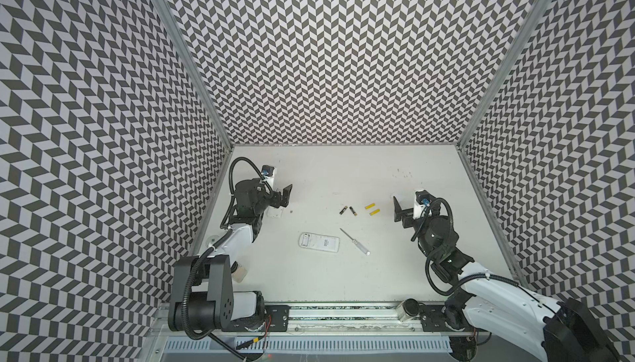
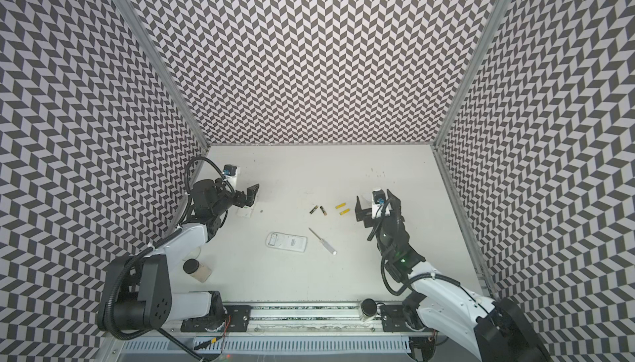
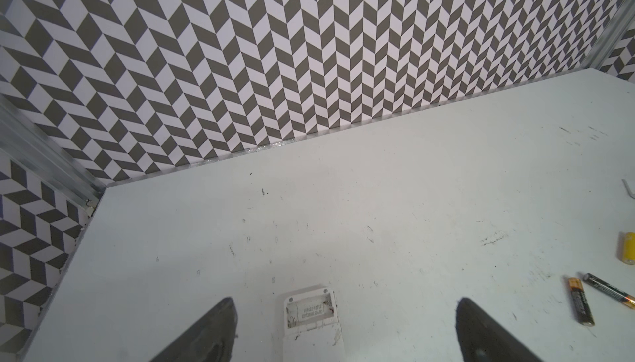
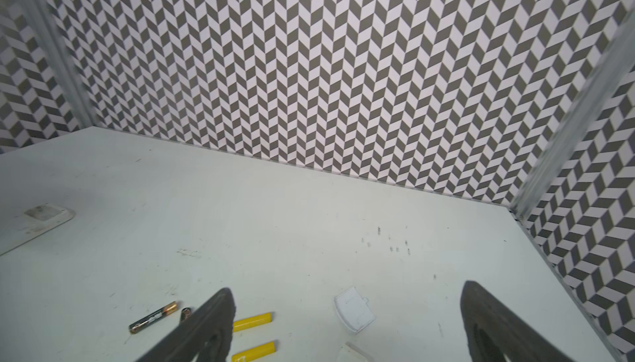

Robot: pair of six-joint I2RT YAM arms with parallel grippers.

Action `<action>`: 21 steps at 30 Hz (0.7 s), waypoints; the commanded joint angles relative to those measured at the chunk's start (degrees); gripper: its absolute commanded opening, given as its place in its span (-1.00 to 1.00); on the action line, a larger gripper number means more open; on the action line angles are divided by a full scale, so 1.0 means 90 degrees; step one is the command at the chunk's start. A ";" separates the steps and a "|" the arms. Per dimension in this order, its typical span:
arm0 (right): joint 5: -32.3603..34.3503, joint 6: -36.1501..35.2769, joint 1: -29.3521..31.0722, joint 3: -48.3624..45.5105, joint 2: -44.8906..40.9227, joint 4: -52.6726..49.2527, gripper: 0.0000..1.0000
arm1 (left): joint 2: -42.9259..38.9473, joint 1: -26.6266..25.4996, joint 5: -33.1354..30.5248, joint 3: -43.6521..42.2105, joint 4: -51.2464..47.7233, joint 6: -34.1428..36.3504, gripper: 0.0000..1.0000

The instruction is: Unload the batteries from the remote control

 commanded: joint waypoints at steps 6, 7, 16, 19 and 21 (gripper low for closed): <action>0.0064 0.0238 -0.0914 -0.0336 0.0162 0.0816 0.99 | -0.0015 0.0017 -0.0564 -0.0916 0.1642 -0.0141 0.98; -0.0005 0.0301 -0.1021 -0.0336 0.0210 0.0846 0.99 | 0.0028 0.0019 -0.0613 -0.0934 0.1646 -0.0048 0.98; -0.0028 0.0681 -0.1744 -0.0697 0.0492 0.0917 0.99 | 0.0659 -0.0029 -0.0249 -0.1071 0.2324 -0.0446 0.98; -0.0060 0.0708 -0.1862 -0.0723 0.0555 0.1004 0.99 | 0.0802 -0.0071 -0.0198 -0.0854 0.1981 -0.0120 0.98; -0.0157 0.0788 -0.1960 -0.0759 0.0619 0.1131 0.98 | 0.0885 -0.0061 -0.0241 -0.0876 0.2184 -0.0093 0.98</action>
